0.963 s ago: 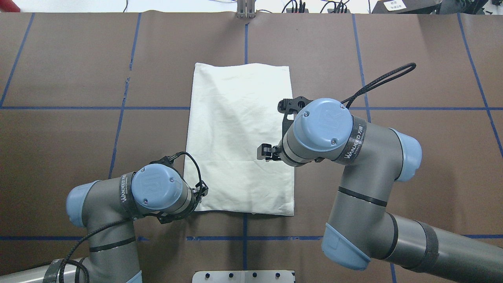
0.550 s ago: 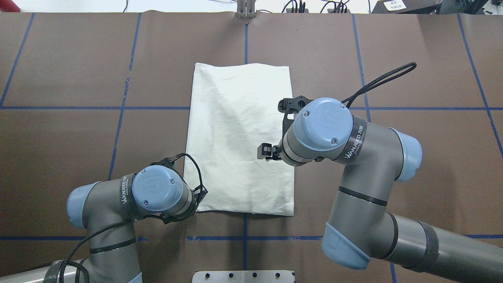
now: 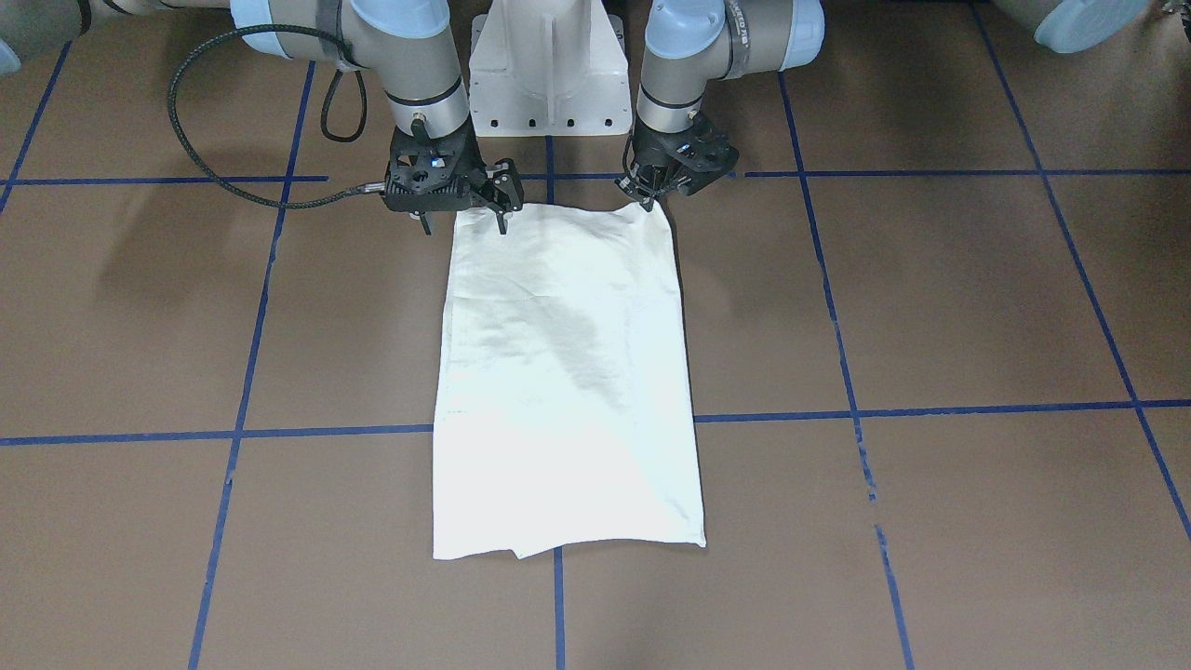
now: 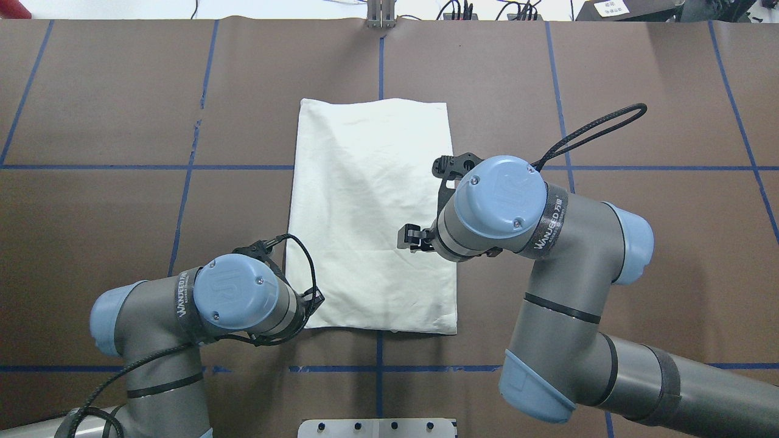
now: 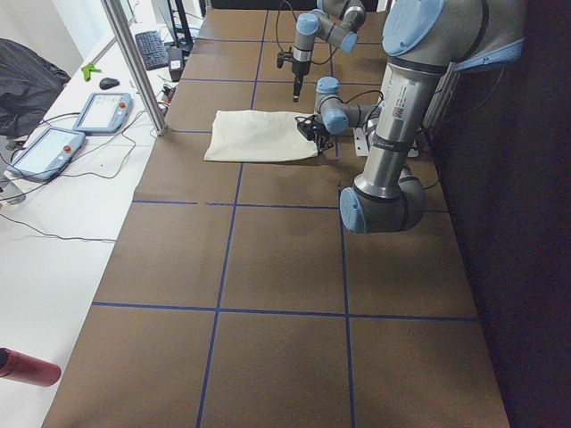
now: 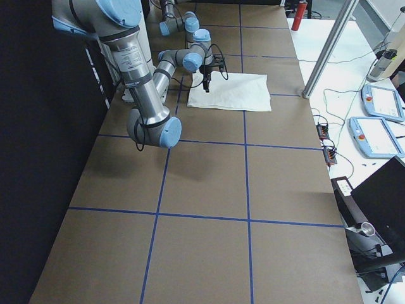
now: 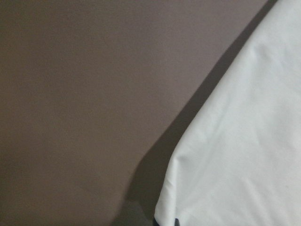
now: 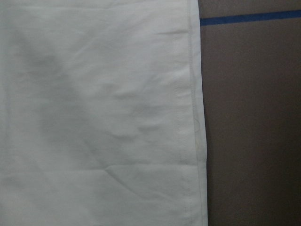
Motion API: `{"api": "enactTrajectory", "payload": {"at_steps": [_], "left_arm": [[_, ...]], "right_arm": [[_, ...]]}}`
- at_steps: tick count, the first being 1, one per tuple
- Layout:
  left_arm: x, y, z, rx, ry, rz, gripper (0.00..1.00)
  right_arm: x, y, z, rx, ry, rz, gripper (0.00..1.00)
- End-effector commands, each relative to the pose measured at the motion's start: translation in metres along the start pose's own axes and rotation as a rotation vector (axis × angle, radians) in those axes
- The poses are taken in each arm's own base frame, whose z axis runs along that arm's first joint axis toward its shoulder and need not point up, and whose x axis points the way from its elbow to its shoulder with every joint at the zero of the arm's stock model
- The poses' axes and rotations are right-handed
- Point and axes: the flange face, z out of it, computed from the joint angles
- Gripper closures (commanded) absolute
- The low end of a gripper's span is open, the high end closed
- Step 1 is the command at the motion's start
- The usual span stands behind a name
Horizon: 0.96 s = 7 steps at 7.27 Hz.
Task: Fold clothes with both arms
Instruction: 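Move both grippers to the shirt's corners nearest the robot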
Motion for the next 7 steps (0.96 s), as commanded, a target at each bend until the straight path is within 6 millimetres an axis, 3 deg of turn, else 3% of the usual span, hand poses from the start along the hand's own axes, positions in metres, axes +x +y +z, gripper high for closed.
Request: {"api": "enactTrajectory", "payload": {"at_steps": [1, 4, 7], "left_arm": [[0.001, 0.006, -0.017, -0.012, 0.02, 0.064, 1.0], [0.002, 0.006, -0.018, -0.015, 0.025, 0.079, 1.0], [0.003, 0.009, -0.019, -0.024, 0.027, 0.087, 1.0]], "right_arm": [[-0.014, 0.049, 0.015, -0.058, -0.029, 0.199, 0.0], [-0.019, 0.094, 0.044, -0.023, 0.003, 0.438, 0.0], [-0.017, 0.102, 0.075, -0.002, 0.015, 0.488, 0.0]]}}
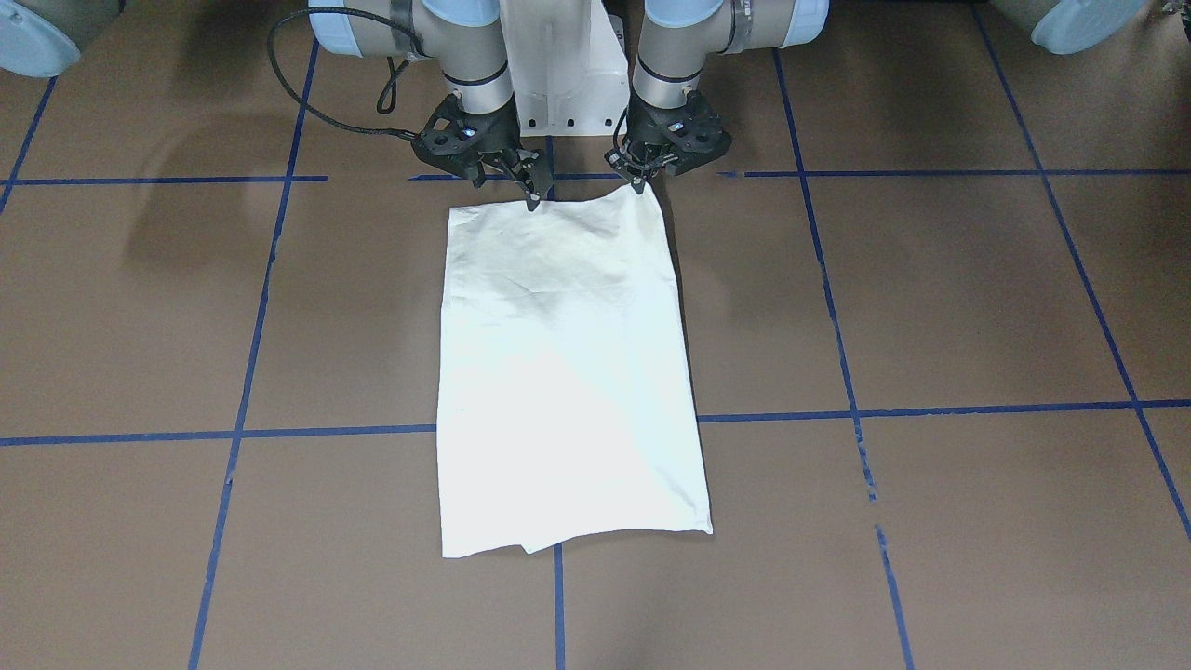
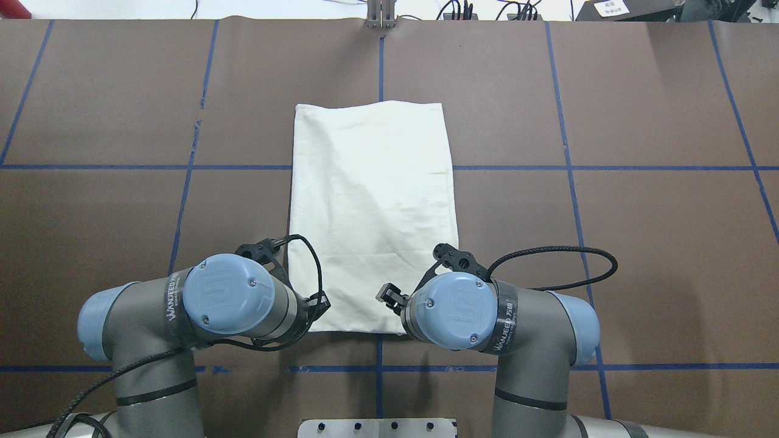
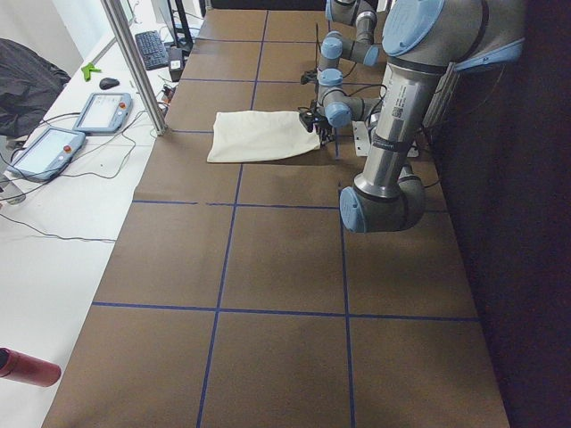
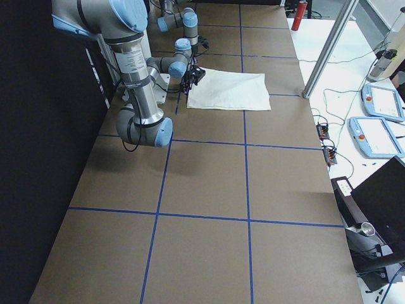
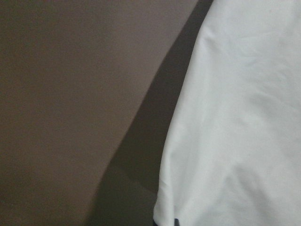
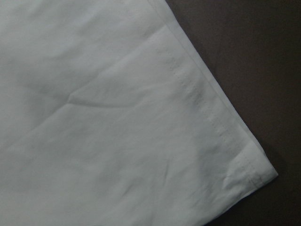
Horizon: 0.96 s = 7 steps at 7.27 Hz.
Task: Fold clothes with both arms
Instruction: 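Lower both grippers and grasp the near corners of the folded shirt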
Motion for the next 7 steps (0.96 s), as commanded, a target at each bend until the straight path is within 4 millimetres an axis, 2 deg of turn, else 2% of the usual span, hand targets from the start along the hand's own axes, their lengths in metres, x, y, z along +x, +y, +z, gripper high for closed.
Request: {"api": "enactTrajectory", "payload": {"at_steps": [1, 7], "left_arm": [[0.001, 0.002, -0.001, -0.005, 0.003, 0.003, 1.0], [0.003, 0.004, -0.001, -0.008, 0.006, 0.006, 1.0]], "right_arm": [[0.004, -0.001, 0.019, 0.017, 0.024, 0.015, 0.0], [0.013, -0.014, 0.041, 0.043, 0.07, 0.025, 0.0]]}}
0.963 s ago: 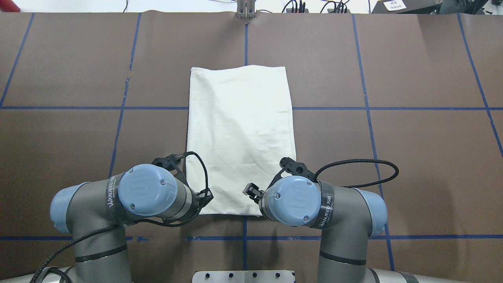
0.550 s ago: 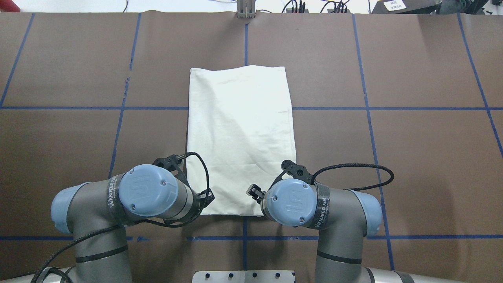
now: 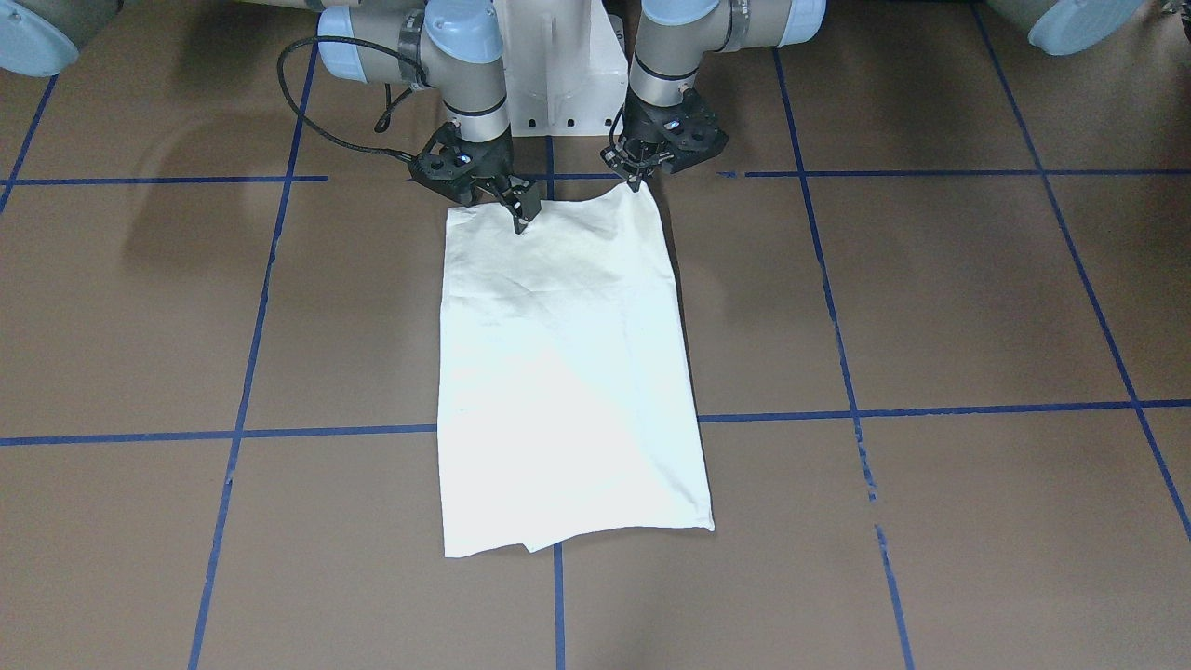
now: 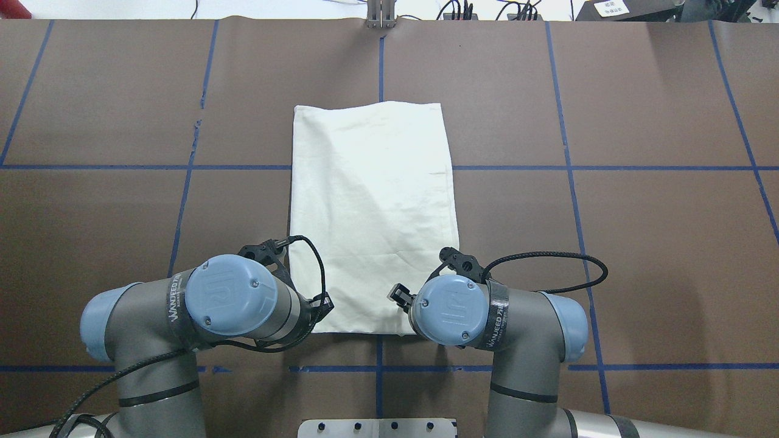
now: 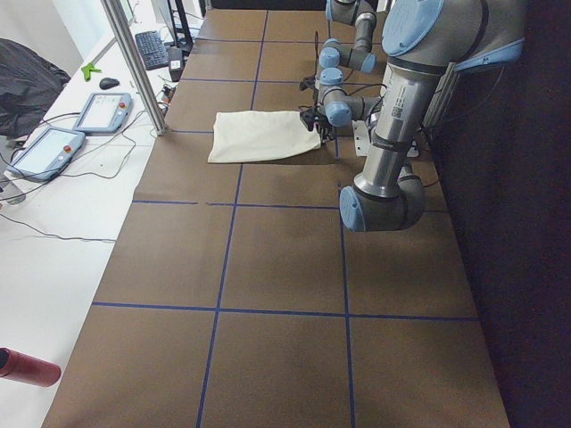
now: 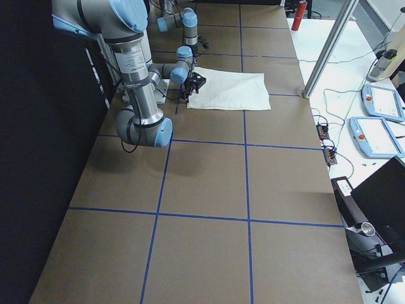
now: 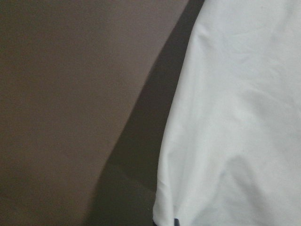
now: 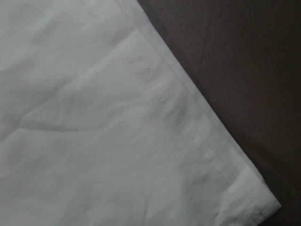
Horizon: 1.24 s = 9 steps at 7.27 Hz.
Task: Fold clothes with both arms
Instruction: 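Lower both grippers and grasp the near corners of the folded shirt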
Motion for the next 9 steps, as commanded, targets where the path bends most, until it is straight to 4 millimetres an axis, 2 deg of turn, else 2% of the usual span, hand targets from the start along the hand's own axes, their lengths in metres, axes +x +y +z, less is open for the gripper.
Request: {"api": "enactTrajectory", "payload": {"at_steps": [1, 2, 3, 4, 5, 6, 8, 9], "left_arm": [[0.0005, 0.0011, -0.0002, -0.001, 0.001, 0.001, 1.0], [0.0012, 0.0016, -0.0013, -0.002, 0.002, 0.002, 1.0], [0.0011, 0.0014, -0.0005, -0.001, 0.001, 0.003, 1.0], [0.0011, 0.0014, -0.0005, -0.001, 0.001, 0.003, 1.0], [0.0004, 0.0009, 0.0, 0.0, 0.0, 0.002, 1.0], [-0.0002, 0.0006, 0.0005, 0.001, -0.002, 0.002, 1.0], [-0.0011, -0.0002, 0.003, 0.002, -0.006, 0.003, 1.0], [-0.0012, -0.0004, 0.0038, 0.003, -0.007, 0.004, 1.0]], "right_arm": [[0.0071, -0.003, 0.0073, 0.005, 0.017, 0.003, 0.0], [0.0083, -0.0046, 0.0083, 0.005, 0.02, 0.004, 0.0], [0.0074, -0.0038, 0.0062, 0.002, 0.017, 0.004, 0.05], [0.0064, -0.0031, 0.0042, -0.001, 0.014, 0.002, 0.46], [0.0064, -0.0028, 0.0034, -0.003, 0.013, -0.001, 0.75], [0.0067, -0.0017, 0.0036, -0.006, 0.014, -0.003, 0.86], [0.0056, -0.0021, 0.0021, -0.006, 0.011, -0.003, 0.97], [0.004, -0.0024, 0.0014, -0.006, 0.009, -0.002, 1.0]]}}
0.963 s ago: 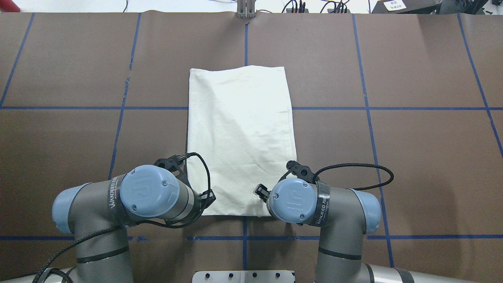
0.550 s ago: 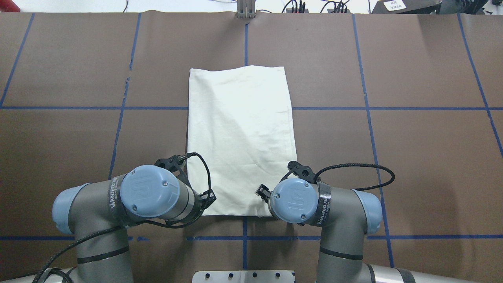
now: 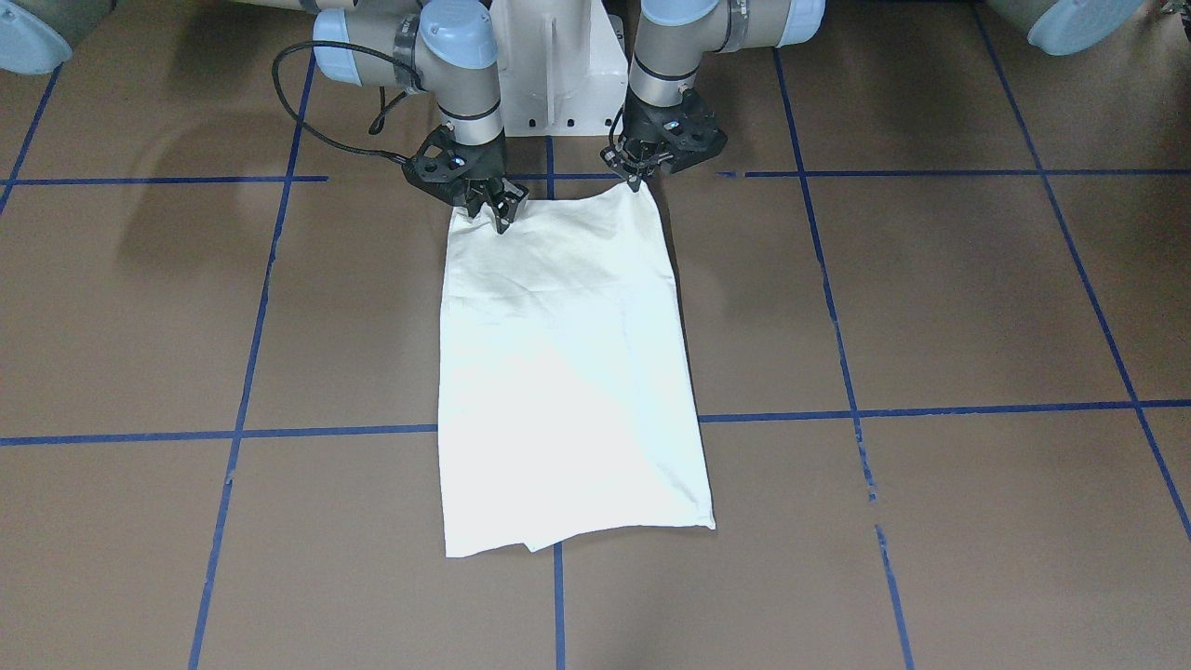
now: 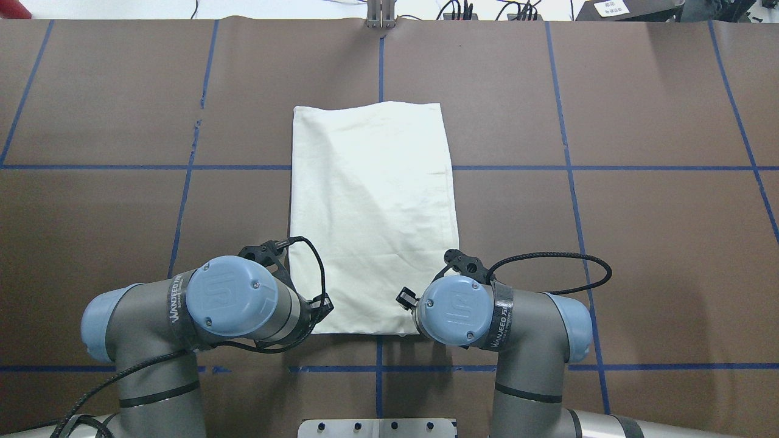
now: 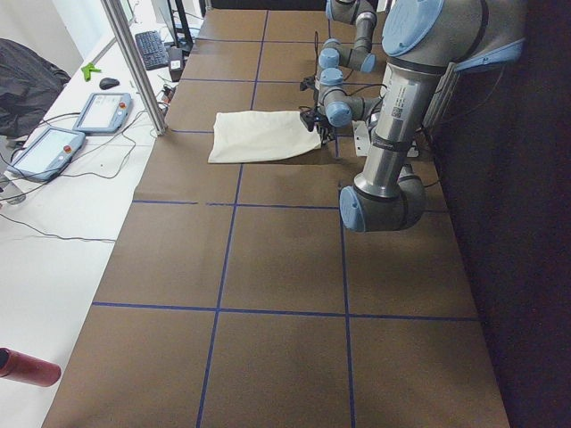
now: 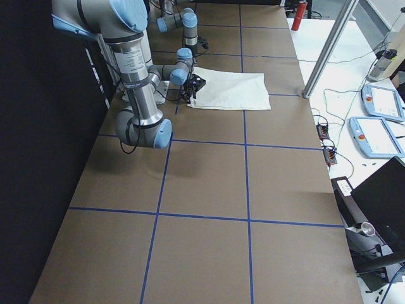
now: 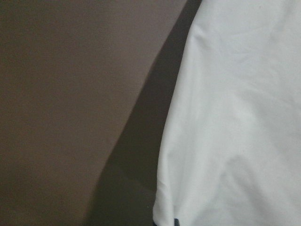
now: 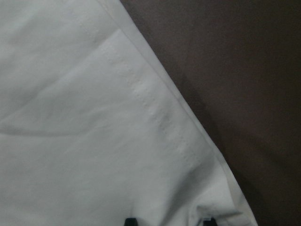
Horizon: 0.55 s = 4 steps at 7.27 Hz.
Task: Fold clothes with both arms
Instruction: 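Lower both grippers and grasp the near corners of the folded shirt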
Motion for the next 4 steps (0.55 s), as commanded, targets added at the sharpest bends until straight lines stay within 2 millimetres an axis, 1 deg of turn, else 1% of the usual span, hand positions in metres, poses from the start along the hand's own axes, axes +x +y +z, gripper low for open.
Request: {"api": "enactTrajectory", "payload": {"at_steps": [1, 3, 4], "left_arm": [[0.0003, -0.0001, 0.0009, 0.0, -0.001, 0.007, 1.0], [0.0019, 0.0006, -0.0008, 0.001, 0.003, 0.013, 1.0], [0.0019, 0.0006, -0.0008, 0.001, 0.003, 0.013, 1.0]], "right_arm": [[-0.0046, -0.0018, -0.0036, -0.002, -0.008, 0.001, 1.0], [-0.0059, -0.0066, -0.004, 0.003, -0.01, 0.003, 1.0], [-0.0101, -0.0092, -0.0082, 0.0, -0.017, 0.008, 1.0]]}}
